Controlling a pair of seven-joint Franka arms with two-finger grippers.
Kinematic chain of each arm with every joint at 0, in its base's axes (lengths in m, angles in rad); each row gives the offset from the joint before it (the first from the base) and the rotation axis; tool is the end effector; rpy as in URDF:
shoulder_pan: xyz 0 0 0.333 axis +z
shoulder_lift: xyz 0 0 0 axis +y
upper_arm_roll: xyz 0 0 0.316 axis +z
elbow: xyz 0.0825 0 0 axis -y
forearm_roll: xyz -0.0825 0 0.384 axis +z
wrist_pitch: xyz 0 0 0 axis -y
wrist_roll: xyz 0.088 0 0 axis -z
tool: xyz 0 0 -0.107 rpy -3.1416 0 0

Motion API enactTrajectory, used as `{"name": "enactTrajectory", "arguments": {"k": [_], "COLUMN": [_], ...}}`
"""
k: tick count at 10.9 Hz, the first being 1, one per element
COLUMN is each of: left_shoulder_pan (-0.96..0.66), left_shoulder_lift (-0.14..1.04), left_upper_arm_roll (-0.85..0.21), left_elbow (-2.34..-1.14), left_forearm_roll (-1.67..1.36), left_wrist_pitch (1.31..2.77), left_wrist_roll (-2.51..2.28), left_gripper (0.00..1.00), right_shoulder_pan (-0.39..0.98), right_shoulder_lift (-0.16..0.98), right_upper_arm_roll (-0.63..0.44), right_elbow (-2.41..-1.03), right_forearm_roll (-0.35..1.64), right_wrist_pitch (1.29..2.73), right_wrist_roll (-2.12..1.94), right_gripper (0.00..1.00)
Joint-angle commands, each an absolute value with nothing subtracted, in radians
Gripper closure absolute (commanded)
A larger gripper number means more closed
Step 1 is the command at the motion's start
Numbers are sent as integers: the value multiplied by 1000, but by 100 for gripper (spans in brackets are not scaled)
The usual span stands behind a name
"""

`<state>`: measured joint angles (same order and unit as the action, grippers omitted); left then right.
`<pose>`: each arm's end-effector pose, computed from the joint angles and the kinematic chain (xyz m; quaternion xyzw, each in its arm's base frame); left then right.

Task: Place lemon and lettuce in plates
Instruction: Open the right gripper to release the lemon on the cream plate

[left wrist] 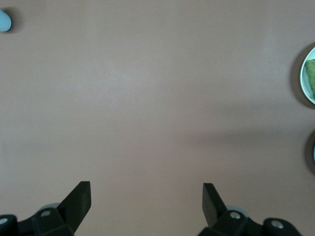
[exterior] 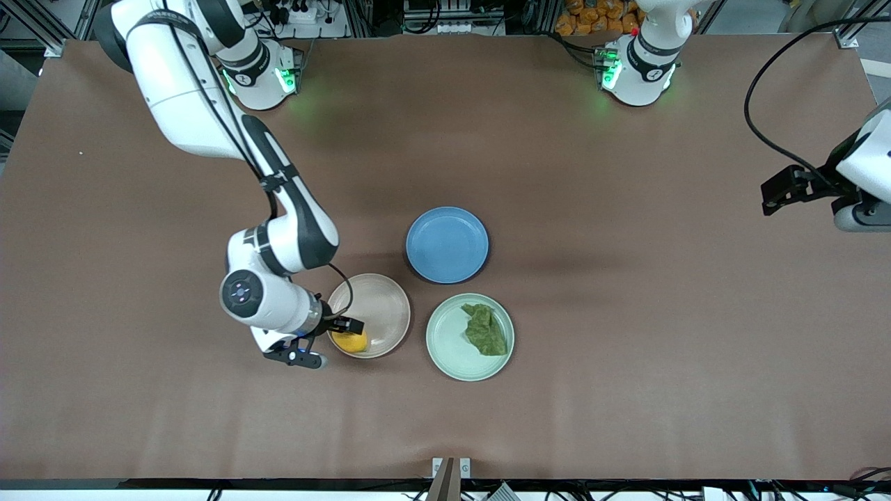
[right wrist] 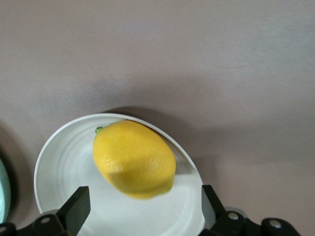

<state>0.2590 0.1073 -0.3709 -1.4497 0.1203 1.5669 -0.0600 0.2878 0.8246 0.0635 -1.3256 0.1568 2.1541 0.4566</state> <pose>0.5848 -0.0402 0.6243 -0.9988 0.0240 -0.0120 0.0398 0.6995 0.2516 0.2406 -0.9905 0.1054 0.0327 0.0825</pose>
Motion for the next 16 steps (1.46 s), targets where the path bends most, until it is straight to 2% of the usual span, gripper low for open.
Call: {"name": "enactTrajectory", "arguments": {"k": [1,6,8,9,11,16], "left_shoulder_pan": [288,299,199,110,26,26], "left_shoulder_lift": [51,31,26,20,12,5], "left_upper_arm_roll": [-370,-368,-284,-191,-100,-92], "left_elbow": [-1473,-1474,-1477,-1479,-1480,-1482], "left_forearm_roll": [54,41,44,44,43,44], "left_wrist_pitch": [1545,1513,1513,1513,1511,1491], "left_wrist_roll": [-52,-48,-41,-41,-40,-38], "left_gripper": [0,0,0,0,0,0], "right_shoulder_pan": [239,114,69,45,8,-98], "right_shoulder_lift": [815,737,700,665,582,395], "right_upper_arm_roll": [72,69,67,67,71,71], "right_elbow": [-1253,-1250,-1265,-1302,-1396,-1566], "right_forearm_roll": [189,181,175,166,97,52], "right_wrist_pitch": [1995,1896,1803,1790,1790,1792], "right_wrist_roll": [404,281,200,174,125,80], "right_gripper": [0,0,0,0,0,0]}}
